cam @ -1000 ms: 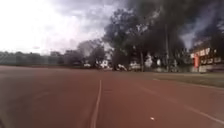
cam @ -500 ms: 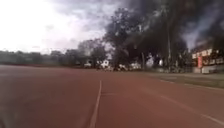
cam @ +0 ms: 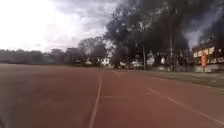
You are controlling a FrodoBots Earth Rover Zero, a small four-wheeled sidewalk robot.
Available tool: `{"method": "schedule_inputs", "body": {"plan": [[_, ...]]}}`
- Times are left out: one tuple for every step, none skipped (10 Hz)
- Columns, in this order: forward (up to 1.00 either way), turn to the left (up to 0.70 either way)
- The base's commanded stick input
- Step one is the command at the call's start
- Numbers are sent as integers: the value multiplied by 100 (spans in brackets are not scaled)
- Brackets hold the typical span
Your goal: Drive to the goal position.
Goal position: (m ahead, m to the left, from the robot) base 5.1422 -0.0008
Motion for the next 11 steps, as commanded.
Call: {"method": "schedule_inputs", "body": {"plan": [[70, 0], [70, 0], [70, 0], [70, 0], [70, 0], [70, 0], [70, 0], [70, 0], [70, 0], [70, 0], [70, 0]]}}
